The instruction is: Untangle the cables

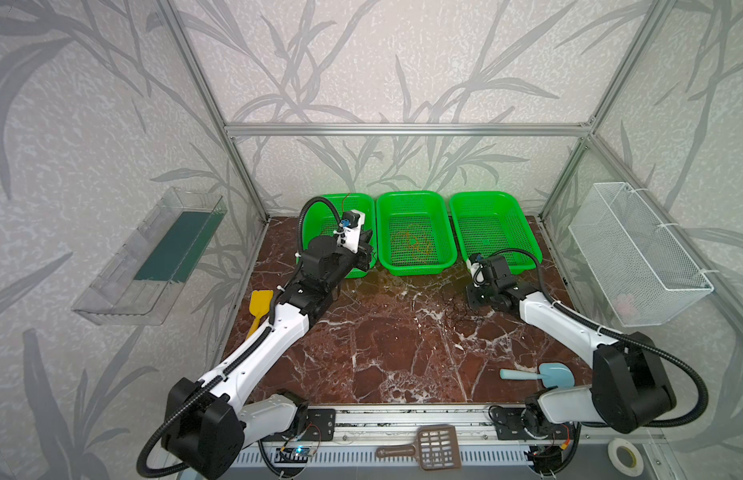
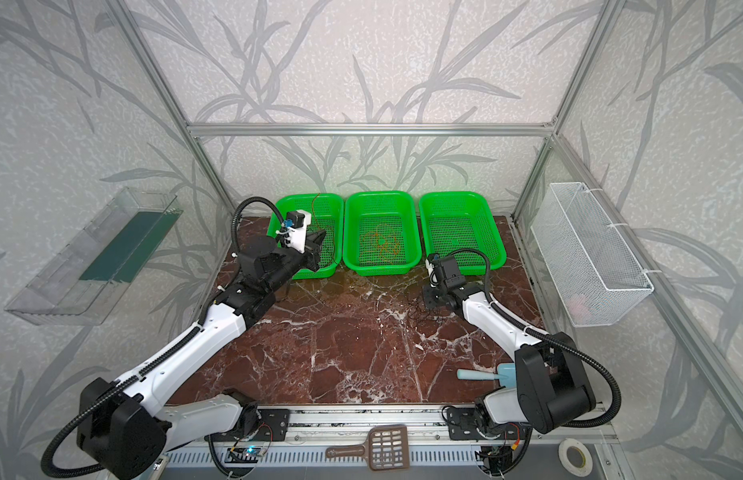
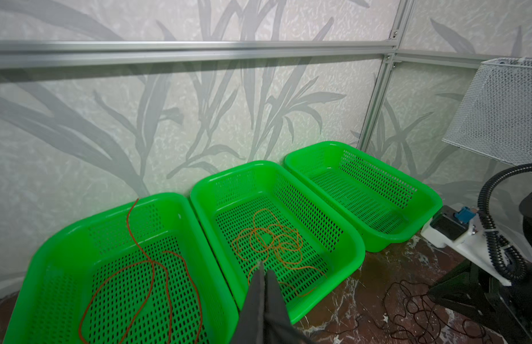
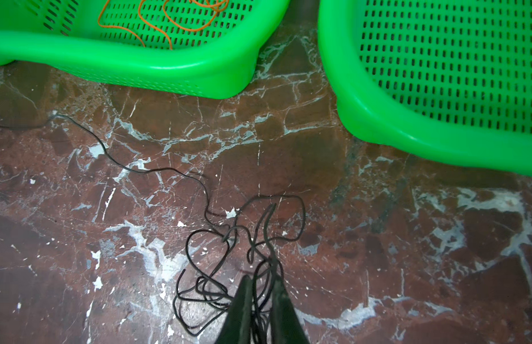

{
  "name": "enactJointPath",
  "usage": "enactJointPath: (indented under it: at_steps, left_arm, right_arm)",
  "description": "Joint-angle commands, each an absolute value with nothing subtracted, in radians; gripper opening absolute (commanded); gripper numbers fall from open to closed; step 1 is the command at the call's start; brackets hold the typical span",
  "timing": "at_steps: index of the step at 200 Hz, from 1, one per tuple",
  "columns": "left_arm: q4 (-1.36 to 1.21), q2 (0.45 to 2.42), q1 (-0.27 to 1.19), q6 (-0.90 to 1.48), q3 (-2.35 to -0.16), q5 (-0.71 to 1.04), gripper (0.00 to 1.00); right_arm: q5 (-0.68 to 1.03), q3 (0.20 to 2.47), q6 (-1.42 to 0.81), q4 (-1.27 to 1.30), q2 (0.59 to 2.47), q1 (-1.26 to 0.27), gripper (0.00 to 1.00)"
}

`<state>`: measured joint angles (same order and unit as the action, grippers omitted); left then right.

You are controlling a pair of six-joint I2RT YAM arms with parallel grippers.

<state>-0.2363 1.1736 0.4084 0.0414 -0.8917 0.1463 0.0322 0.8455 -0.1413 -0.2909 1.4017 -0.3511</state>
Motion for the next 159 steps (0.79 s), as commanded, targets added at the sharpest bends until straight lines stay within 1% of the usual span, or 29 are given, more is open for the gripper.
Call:
enactJointPath:
  at_steps: [1, 45, 84, 92, 96, 105, 109, 122, 125, 143, 159]
  left_arm:
    - [-0.31, 1.138, 0.398, 0.119, -0.825, 0.14, 0.0]
    - [-0.386, 1.091, 0.393, 0.205, -0.648, 0.073, 0.0]
    - [-0.441, 1.123, 0.387, 0.222, -0.554, 0.024, 0.01]
    - [-0.452, 1.124, 0.387, 0.229, -0.537, 0.001, 0.07]
    - [-0.456, 1.124, 0.386, 0.233, -0.53, -0.011, 0.14]
    - [-0.468, 1.116, 0.383, 0.233, -0.514, -0.023, 0.34]
    - [-0.472, 1.11, 0.383, 0.227, -0.511, -0.027, 0.41]
    - [-0.449, 1.092, 0.383, 0.204, -0.519, -0.038, 0.57]
    - [-0.438, 1.087, 0.381, 0.197, -0.523, -0.037, 0.59]
    - [-0.376, 1.078, 0.382, 0.164, -0.55, -0.032, 0.66]
    - [-0.351, 1.076, 0.381, 0.155, -0.558, -0.02, 0.68]
  right_arm:
    - [0.113, 0.893, -0.096, -0.285, 1.394, -0.348, 0.14]
    - [0.153, 0.917, -0.107, -0.273, 1.428, -0.348, 0.14]
    - [0.194, 0.941, -0.118, -0.266, 1.463, -0.351, 0.13]
    - [0.196, 0.945, -0.119, -0.266, 1.463, -0.351, 0.13]
    - [0.196, 0.945, -0.119, -0.266, 1.463, -0.351, 0.13]
    - [0.198, 0.945, -0.119, -0.261, 1.463, -0.351, 0.12]
    - [0.199, 0.945, -0.119, -0.259, 1.463, -0.352, 0.13]
    - [0.204, 0.948, -0.12, -0.257, 1.469, -0.353, 0.12]
    - [0.204, 0.949, -0.12, -0.258, 1.469, -0.353, 0.12]
    - [0.204, 0.951, -0.121, -0.256, 1.472, -0.356, 0.12]
    - [0.205, 0.957, -0.117, -0.258, 1.471, -0.357, 0.12]
